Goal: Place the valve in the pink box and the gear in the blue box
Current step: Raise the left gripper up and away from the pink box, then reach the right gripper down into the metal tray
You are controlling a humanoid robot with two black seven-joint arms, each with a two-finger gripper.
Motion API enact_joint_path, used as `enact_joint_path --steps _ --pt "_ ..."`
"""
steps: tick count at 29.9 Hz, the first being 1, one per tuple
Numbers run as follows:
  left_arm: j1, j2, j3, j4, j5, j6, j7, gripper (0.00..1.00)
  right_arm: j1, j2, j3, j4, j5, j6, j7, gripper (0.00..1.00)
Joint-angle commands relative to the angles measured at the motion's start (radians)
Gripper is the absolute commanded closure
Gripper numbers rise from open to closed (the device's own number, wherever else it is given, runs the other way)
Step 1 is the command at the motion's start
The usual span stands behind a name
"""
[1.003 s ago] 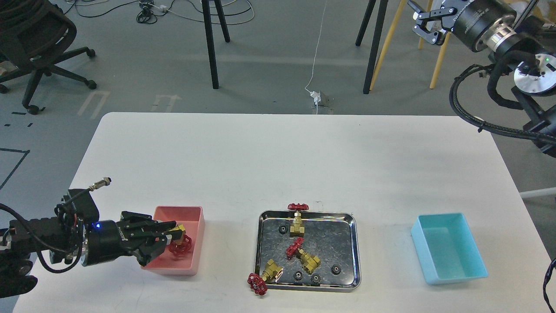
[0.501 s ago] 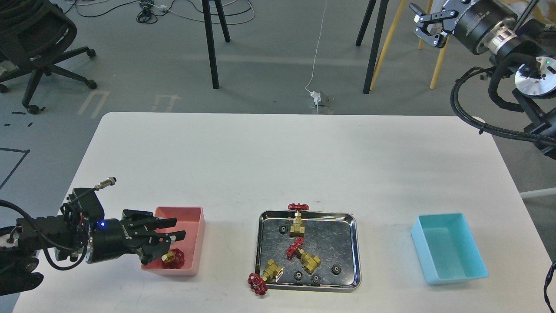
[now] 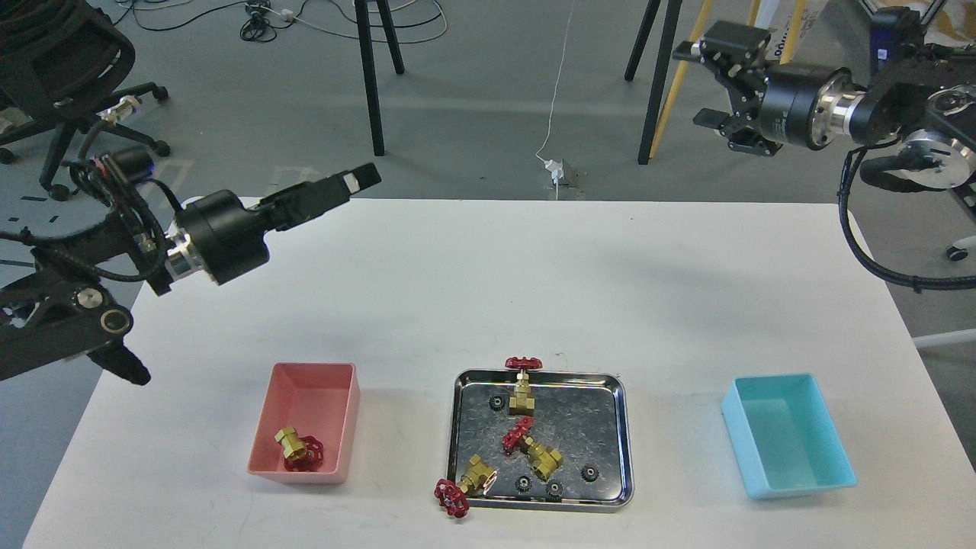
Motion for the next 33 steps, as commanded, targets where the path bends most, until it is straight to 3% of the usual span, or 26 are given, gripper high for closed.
enact_joint_path --steps 1,6,10,16,19,23,33 --pt "0.004 -0.076 -0.167 0.009 -0.298 -0.148 0.000 0.18 0.000 -0.091 -0.085 0.226 -0.250 0.000 -0.002 0.00" --pt "0.028 -0.213 -0.279 0.081 -0.561 -0.320 0.000 0.14 0.001 -0.129 -0.278 0.511 -0.480 0.000 -0.005 0.00" --pt "0.044 -0.309 -0.304 0.159 -0.568 -0.349 0.000 0.14 0.044 -0.134 -0.463 0.728 -0.590 0.000 -0.063 0.00" --pt "0.126 -0.357 -0.393 0.156 -0.568 -0.351 0.000 0.14 0.123 -0.097 -0.622 0.762 -0.604 0.000 -0.100 0.05" --pt "0.163 -0.377 -0.437 0.160 -0.565 -0.352 0.000 0.14 0.149 -0.036 -0.677 0.762 -0.631 0.000 -0.134 0.17" --pt "0.174 -0.392 -0.450 0.161 -0.565 -0.349 0.000 0.14 0.182 0.064 -0.761 0.762 -0.696 0.000 -0.135 0.41" --pt "0.183 -0.432 -0.451 0.166 -0.562 -0.345 0.000 0.14 0.182 0.259 -0.837 0.679 -0.709 0.000 -0.137 0.42"
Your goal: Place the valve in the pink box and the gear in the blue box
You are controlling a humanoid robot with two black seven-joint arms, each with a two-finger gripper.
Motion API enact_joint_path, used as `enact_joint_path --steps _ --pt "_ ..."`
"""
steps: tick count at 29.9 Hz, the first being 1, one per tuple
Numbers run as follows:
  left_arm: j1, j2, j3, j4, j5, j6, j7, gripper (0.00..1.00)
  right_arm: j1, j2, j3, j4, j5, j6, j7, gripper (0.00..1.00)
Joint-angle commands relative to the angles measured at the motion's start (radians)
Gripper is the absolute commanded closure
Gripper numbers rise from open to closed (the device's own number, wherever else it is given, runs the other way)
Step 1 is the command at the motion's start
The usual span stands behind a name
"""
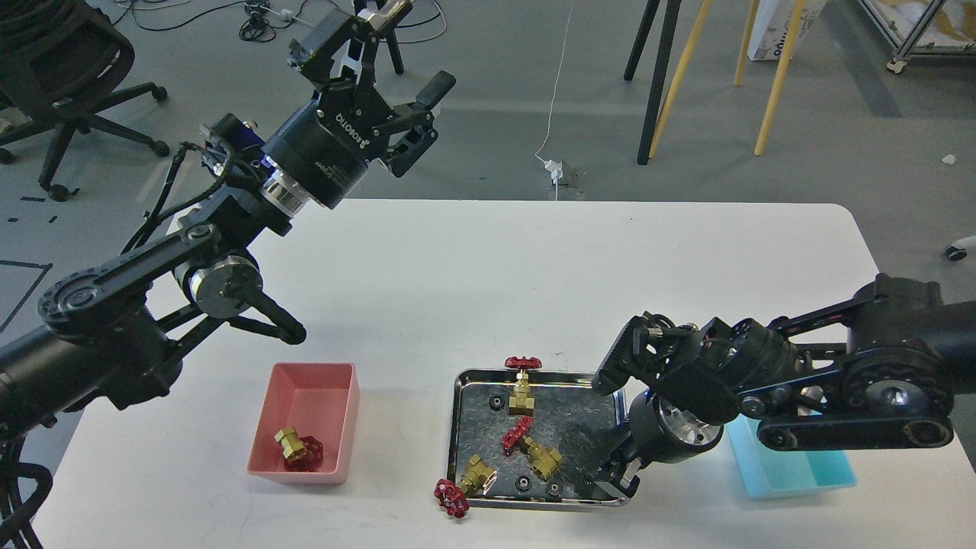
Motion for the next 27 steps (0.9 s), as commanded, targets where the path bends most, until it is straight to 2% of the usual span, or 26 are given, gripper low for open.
enact_joint_path --steps 1,8,27 --pt "0.002 -0.013 0.000 0.000 0.000 0.000 0.000 0.14 -0.001 0.069 -0.007 -0.059 -0.001 0.000 0.000 0.42" --pt "0.025 -0.012 0.000 0.000 0.000 -0.001 0.000 0.14 -0.001 0.135 -0.047 -0.108 -0.003 0.000 -0.002 0.42" --pt "0.035 -0.020 0.001 0.017 0.002 -0.003 0.000 0.13 -0.030 0.170 -0.084 -0.159 -0.003 0.000 -0.003 0.43"
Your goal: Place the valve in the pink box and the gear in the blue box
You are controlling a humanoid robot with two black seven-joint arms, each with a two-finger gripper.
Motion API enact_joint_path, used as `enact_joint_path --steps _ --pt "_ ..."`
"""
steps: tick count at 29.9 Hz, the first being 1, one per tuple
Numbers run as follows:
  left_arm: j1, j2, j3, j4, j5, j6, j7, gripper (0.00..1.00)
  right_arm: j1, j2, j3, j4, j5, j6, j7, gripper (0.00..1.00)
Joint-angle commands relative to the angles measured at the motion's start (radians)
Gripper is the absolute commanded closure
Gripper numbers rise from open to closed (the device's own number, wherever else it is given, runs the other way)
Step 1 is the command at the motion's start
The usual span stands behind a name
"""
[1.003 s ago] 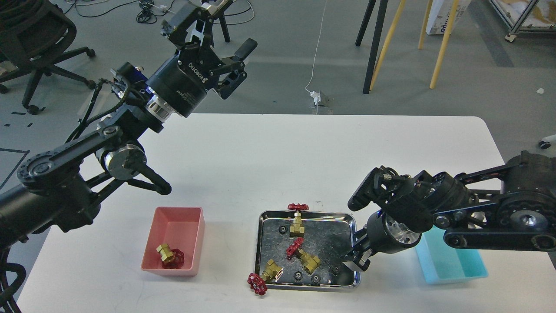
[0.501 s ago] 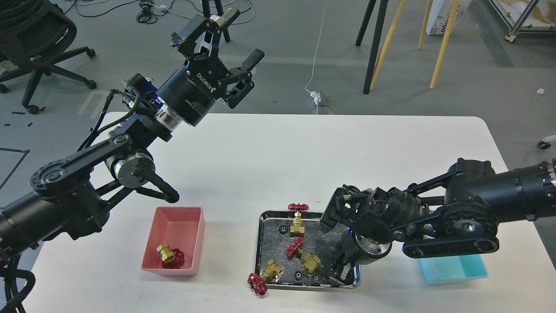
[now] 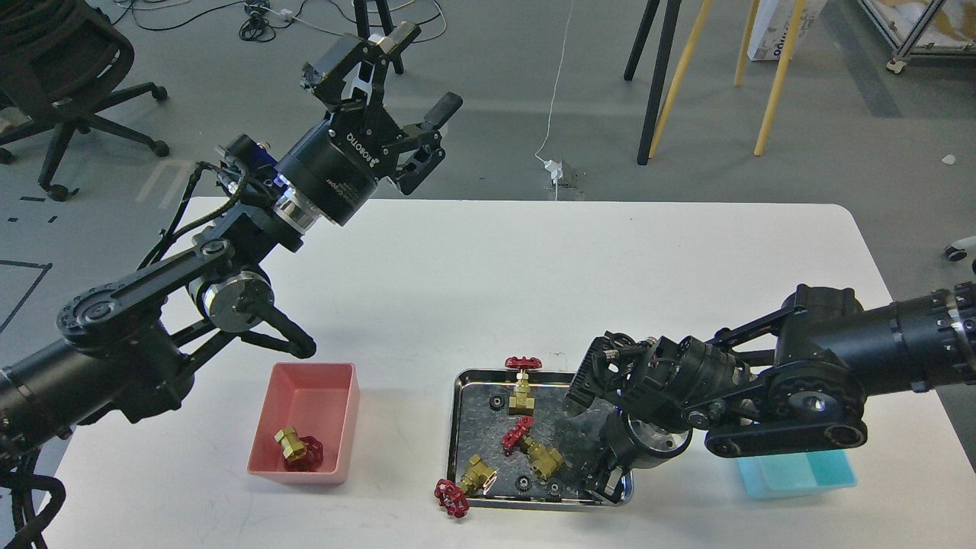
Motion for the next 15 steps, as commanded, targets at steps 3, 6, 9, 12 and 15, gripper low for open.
enact_joint_path --steps 3,6,9,12,15 --pt "0.006 0.001 0.002 0.004 0.000 -0.001 0.000 0.13 -0.016 0.018 0.000 -0.017 0.001 0.000 0.000 0.43" --pt "0.016 0.002 0.002 0.010 0.000 -0.003 0.000 0.13 -0.018 0.023 0.000 -0.024 0.001 0.000 0.000 0.44" --pt "0.017 0.002 0.002 0.010 0.000 -0.005 0.000 0.13 -0.021 0.026 0.000 -0.026 0.001 0.000 0.000 0.44" --pt "0.019 0.001 0.002 0.011 0.000 -0.005 0.000 0.13 -0.032 0.029 0.000 -0.034 0.001 0.000 0.000 0.44" --pt "0.017 0.001 0.002 0.018 0.000 -0.006 0.000 0.13 -0.039 0.035 0.000 -0.043 0.001 0.000 0.000 0.45"
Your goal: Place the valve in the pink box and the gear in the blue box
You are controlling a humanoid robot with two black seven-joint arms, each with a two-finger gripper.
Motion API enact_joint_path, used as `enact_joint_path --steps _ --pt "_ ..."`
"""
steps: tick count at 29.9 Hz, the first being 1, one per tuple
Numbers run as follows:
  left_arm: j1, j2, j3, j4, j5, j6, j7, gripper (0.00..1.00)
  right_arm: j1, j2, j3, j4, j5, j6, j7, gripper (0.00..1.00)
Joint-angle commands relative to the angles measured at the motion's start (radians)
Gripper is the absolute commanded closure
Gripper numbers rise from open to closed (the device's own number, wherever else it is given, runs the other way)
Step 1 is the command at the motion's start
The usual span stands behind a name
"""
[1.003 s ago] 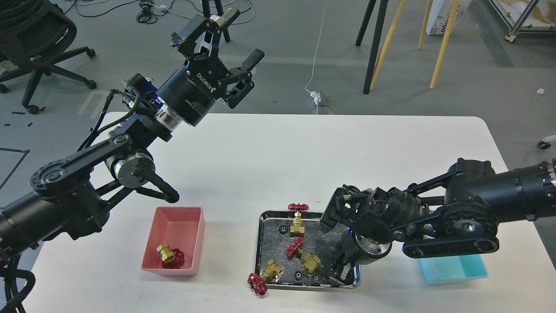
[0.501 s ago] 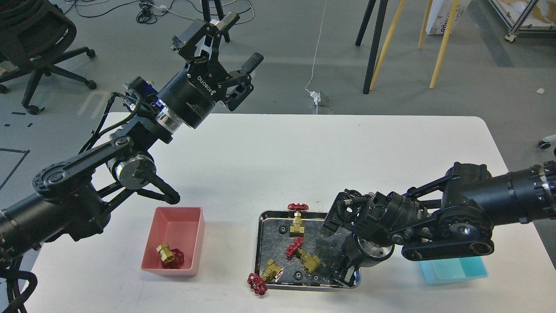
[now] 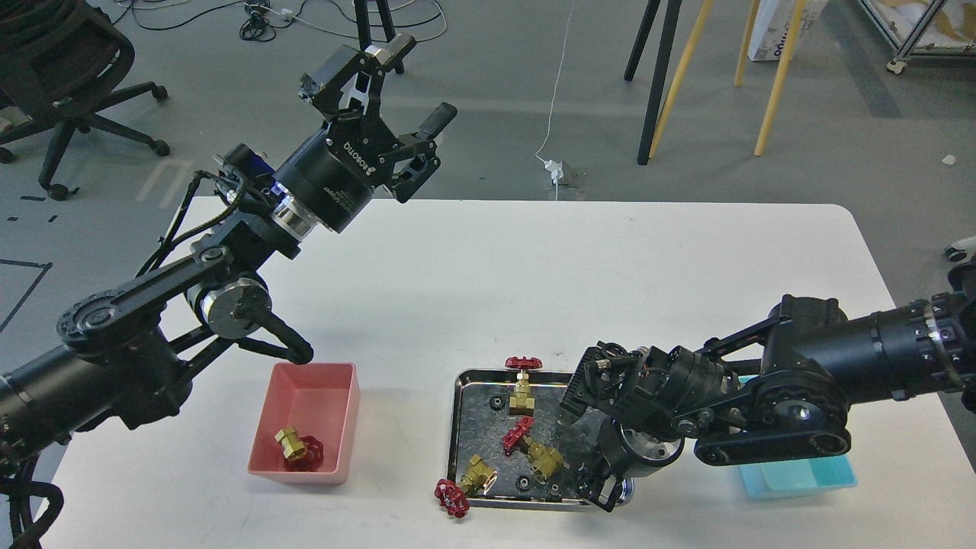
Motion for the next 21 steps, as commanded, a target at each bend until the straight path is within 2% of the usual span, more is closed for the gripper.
enact_joint_path --steps 1,10,16,21 --pt "0.000 0.000 0.000 0.009 0.000 -0.003 0.000 0.13 -0.009 0.008 0.000 -0.008 0.000 0.000 0.000 0.46" --pt "0.001 -0.002 0.000 0.015 0.000 -0.005 0.000 0.13 -0.009 0.010 0.000 -0.010 0.001 0.000 0.002 0.59" --pt "0.001 -0.003 0.000 0.017 0.000 -0.005 0.000 0.13 -0.009 0.010 0.000 -0.010 0.000 0.000 0.002 0.81" --pt "0.007 -0.003 0.000 0.015 0.000 -0.005 0.000 0.13 0.002 0.010 0.000 -0.008 0.003 0.000 0.002 0.89"
